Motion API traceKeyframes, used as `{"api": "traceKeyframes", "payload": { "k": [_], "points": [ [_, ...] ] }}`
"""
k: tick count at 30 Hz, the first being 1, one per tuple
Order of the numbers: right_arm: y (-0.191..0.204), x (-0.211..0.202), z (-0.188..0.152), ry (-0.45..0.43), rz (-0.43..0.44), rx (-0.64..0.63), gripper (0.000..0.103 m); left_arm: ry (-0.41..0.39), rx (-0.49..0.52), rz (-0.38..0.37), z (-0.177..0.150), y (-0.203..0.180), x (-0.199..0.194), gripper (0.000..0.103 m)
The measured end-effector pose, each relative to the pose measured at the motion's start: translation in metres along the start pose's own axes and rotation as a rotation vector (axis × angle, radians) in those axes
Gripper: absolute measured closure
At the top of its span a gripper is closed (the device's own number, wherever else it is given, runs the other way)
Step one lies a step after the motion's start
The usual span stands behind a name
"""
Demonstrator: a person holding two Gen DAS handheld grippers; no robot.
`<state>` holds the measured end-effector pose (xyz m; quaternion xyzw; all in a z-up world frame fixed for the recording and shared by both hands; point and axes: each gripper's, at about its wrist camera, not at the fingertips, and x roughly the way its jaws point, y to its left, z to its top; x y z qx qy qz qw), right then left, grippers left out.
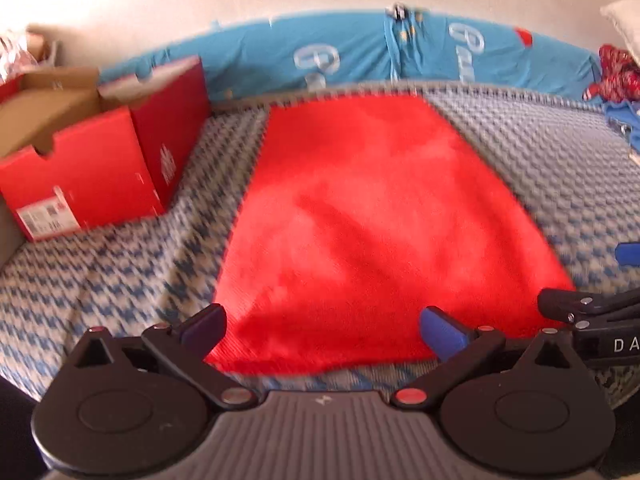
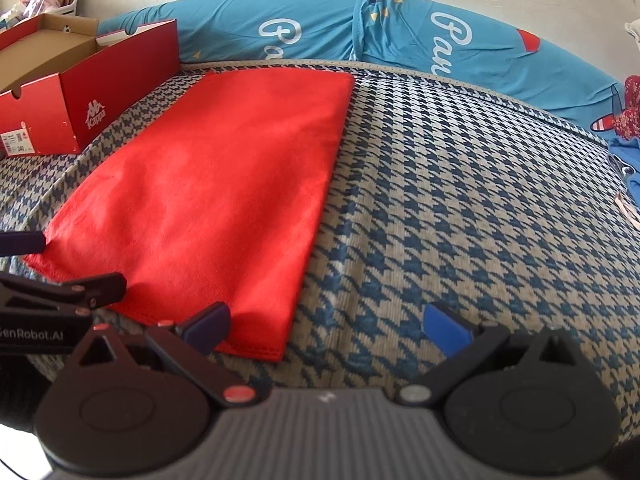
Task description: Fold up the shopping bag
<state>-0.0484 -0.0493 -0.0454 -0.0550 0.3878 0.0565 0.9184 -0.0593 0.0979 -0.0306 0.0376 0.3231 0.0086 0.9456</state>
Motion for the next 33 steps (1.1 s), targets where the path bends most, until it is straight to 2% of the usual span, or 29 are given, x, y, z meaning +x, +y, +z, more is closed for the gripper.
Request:
{"api": "traceKeyframes", "payload": {
  "k": [2, 3, 7, 9, 14, 17, 19, 25, 33],
  "points": [
    [-0.003, -0.005, 0.006, -0.041, 0.011, 0.016, 0.005, -0.030, -0.029, -0.018, 0.013, 0.003, 0.001, 0.000],
    [-0.005, -0.008, 0.008, -0.062, 0.017, 0.024, 0.011, -0.022, -0.036, -0.032, 0.019, 0.004, 0.006, 0.000],
    [-0.008, -0.003, 0.026, -0.068, 0.064, 0.014, 0.022, 0.027, -0.013, -0.063, 0.038, -0.001, 0.035, 0.000],
    [-0.009, 0.000, 0.034, -0.056, 0.095, -0.024, 0.034, 0.034, 0.012, -0.071, 0.044, -0.007, 0.047, 0.000],
    [-0.006, 0.006, 0.045, -0.053, 0.150, -0.134, 0.044, 0.044, 0.063, -0.097, 0.057, -0.024, 0.079, 0.000],
    [-0.005, 0.012, 0.050, -0.026, 0.204, -0.160, 0.044, 0.056, 0.084, -0.110, 0.059, -0.031, 0.093, 0.000],
    [-0.004, 0.016, 0.054, -0.019, 0.234, -0.196, 0.045, 0.066, 0.098, -0.089, 0.057, -0.034, 0.102, 0.000],
    [0.003, 0.031, 0.061, 0.006, 0.334, -0.303, 0.044, 0.074, 0.043, -0.092, 0.055, -0.028, 0.109, 0.000],
    [-0.001, 0.049, 0.063, 0.036, 0.352, -0.312, 0.041, 0.096, 0.002, -0.096, 0.053, -0.022, 0.110, 0.000]
  ]
}}
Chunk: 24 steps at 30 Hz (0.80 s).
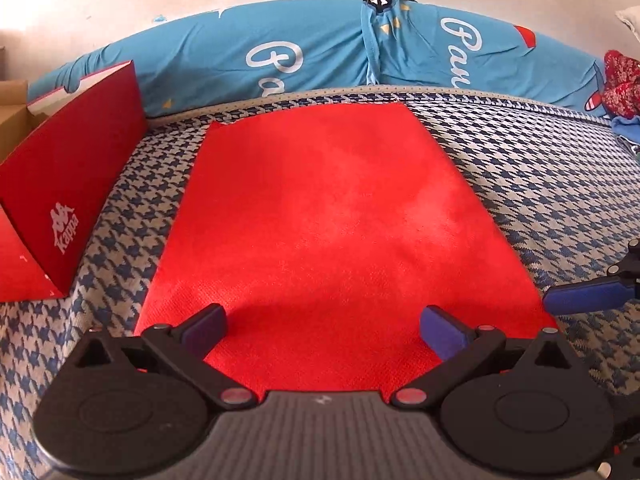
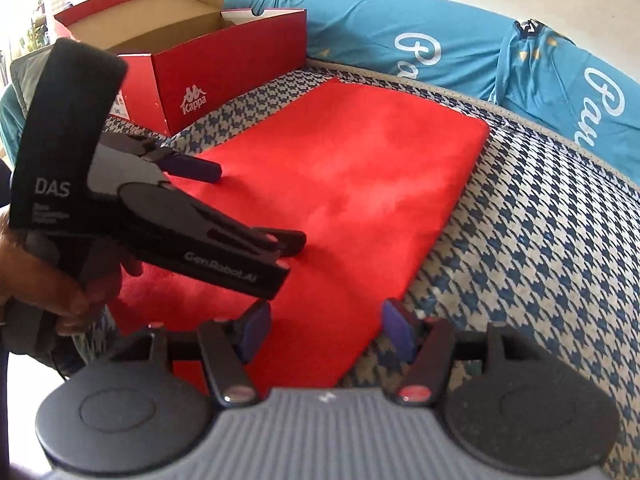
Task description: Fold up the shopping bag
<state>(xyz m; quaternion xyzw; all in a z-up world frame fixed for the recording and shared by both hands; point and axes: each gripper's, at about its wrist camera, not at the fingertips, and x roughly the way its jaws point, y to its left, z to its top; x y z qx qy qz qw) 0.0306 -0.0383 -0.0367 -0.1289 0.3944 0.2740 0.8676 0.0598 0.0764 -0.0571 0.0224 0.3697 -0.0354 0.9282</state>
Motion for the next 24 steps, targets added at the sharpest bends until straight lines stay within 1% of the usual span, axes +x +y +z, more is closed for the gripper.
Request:
{"api": "traceKeyframes", "payload": {
  "k": [2, 4, 6, 8, 11, 14, 16, 18, 19, 22, 24],
  "points": [
    [-0.001, 0.002, 0.000, 0.001, 0.002, -0.010, 0.040, 0.002, -0.005, -0.003, -0.001, 0.001, 0.000, 0.000],
    [-0.003, 0.004, -0.001, 0.001, 0.006, -0.028, 0.037, 0.000, -0.009, 0.001, 0.001, 0.001, 0.002, 0.000],
    [-0.008, 0.007, -0.001, 0.011, 0.021, -0.020, 0.030, -0.002, -0.007, 0.005, 0.002, 0.002, 0.003, 0.000],
    [-0.014, 0.010, 0.000, 0.015, 0.046, -0.005, 0.029, -0.001, -0.007, 0.006, 0.001, 0.001, 0.002, 0.000],
    [-0.019, 0.009, 0.002, 0.012, 0.041, -0.010, 0.031, 0.010, -0.017, 0.000, 0.002, 0.003, 0.002, 0.000],
    [-0.026, -0.005, 0.005, -0.030, 0.000, -0.016, 0.032, 0.018, -0.029, 0.014, 0.003, 0.007, 0.002, 0.000],
    [-0.031, -0.013, 0.005, -0.053, -0.085, -0.057, 0.032, 0.024, -0.049, 0.034, 0.004, 0.009, 0.002, 0.000],
    [-0.040, -0.013, 0.004, -0.048, -0.137, -0.047, 0.031, 0.017, -0.028, 0.047, 0.005, 0.004, 0.001, 0.000],
    [-0.044, -0.010, 0.004, -0.037, -0.141, -0.035, 0.031, 0.009, -0.013, 0.049, 0.005, 0.001, 0.001, 0.000],
    [-0.044, -0.002, 0.004, -0.014, -0.154, -0.056, 0.031, -0.031, 0.021, 0.008, 0.008, -0.010, -0.005, 0.000],
    [-0.041, 0.003, 0.004, -0.012, -0.179, -0.091, 0.030, -0.060, 0.037, -0.024, 0.012, -0.017, -0.009, 0.000]
  ]
}}
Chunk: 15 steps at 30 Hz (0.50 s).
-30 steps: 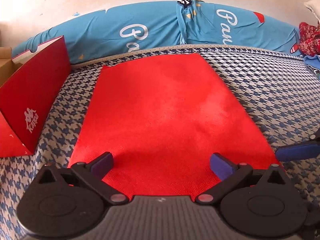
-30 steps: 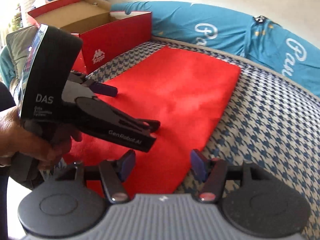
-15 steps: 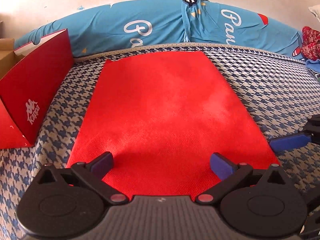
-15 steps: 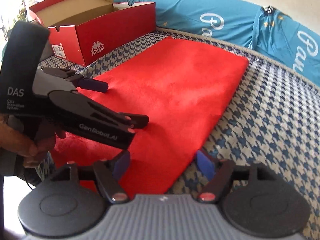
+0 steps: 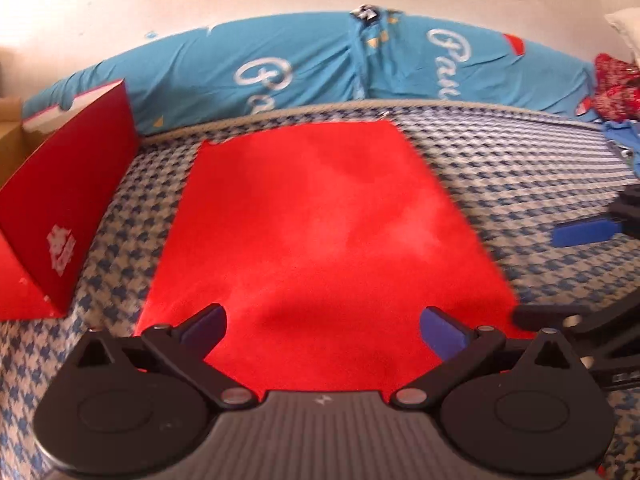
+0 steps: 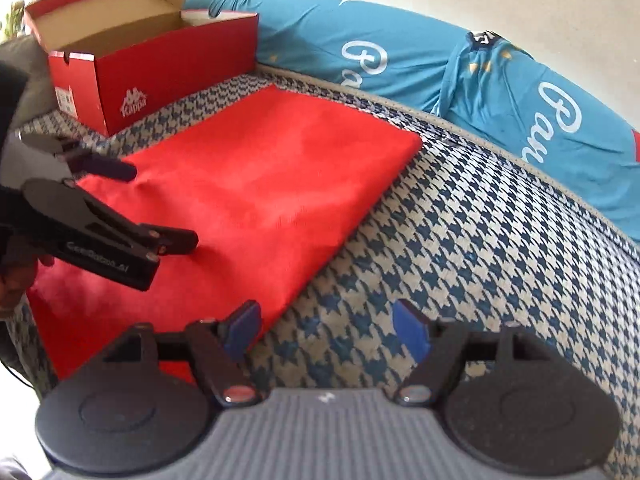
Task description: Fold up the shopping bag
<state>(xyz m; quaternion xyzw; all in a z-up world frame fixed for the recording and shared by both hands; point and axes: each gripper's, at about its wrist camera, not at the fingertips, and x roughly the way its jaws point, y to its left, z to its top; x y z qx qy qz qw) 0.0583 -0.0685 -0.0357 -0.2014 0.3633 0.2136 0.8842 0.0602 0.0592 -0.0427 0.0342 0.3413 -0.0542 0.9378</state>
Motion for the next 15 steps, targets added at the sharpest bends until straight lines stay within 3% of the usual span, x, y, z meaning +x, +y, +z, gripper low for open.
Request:
{"api": "traceKeyframes", "payload": {
  "k": [6, 10, 15],
  "points": [
    [0.003, 0.006, 0.001, -0.003, -0.035, -0.012, 0.029, -0.009, 0.008, -0.044, 0.014, -0.021, 0.022, 0.000],
    [0.004, 0.007, 0.003, -0.004, -0.049, -0.032, 0.029, 0.038, -0.040, -0.012, 0.013, -0.015, 0.037, 0.000],
    [-0.002, 0.008, 0.004, -0.008, -0.075, 0.000, 0.029, 0.029, -0.060, -0.009, 0.011, -0.010, 0.038, 0.000]
  ]
}}
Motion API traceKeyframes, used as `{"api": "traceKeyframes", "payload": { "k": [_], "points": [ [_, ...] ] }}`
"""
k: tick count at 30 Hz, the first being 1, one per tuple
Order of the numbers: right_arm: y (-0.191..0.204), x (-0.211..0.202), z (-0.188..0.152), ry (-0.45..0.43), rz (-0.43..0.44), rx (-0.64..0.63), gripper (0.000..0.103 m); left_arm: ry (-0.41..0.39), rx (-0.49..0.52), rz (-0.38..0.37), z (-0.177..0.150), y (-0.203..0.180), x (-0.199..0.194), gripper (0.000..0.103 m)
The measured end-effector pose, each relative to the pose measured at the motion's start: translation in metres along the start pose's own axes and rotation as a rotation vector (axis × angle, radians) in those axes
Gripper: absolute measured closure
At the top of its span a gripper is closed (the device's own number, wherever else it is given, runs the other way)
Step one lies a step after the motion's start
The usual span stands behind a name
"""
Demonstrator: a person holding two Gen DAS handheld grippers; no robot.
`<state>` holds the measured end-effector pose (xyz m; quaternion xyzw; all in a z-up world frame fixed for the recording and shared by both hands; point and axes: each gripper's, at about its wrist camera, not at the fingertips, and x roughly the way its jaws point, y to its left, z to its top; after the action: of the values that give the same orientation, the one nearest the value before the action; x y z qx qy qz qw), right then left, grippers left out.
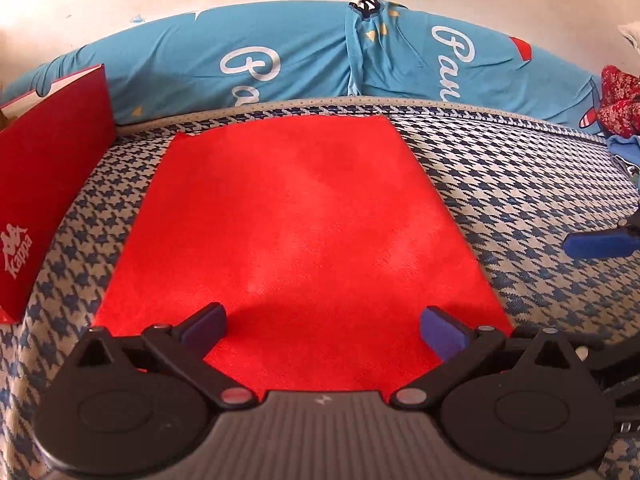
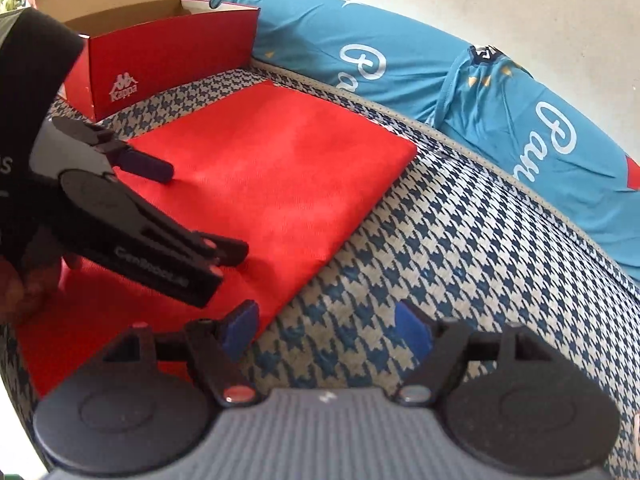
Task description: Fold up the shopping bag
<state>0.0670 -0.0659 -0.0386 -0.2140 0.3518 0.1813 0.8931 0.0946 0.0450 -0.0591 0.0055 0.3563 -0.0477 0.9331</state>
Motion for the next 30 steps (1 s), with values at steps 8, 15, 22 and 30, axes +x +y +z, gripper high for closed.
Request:
{"api": "traceKeyframes", "payload": {
  "k": [8, 15, 22, 30],
  "points": [
    [-0.001, 0.013, 0.004, 0.010, -0.036, 0.010, 0.025, -0.002, -0.003, 0.008, -0.001, 0.000, -0.001, 0.000],
    [-0.001, 0.019, 0.005, 0.002, -0.065, 0.004, 0.017, 0.000, -0.022, 0.015, 0.000, 0.002, -0.001, 0.000],
    [-0.005, 0.025, 0.006, -0.017, -0.039, -0.033, 0.016, 0.037, 0.017, -0.021, 0.005, 0.007, 0.001, 0.000],
    [-0.010, 0.018, 0.008, -0.026, 0.013, -0.111, 0.046, 0.092, 0.081, -0.053, 0.015, 0.009, 0.005, 0.000]
  ]
}}
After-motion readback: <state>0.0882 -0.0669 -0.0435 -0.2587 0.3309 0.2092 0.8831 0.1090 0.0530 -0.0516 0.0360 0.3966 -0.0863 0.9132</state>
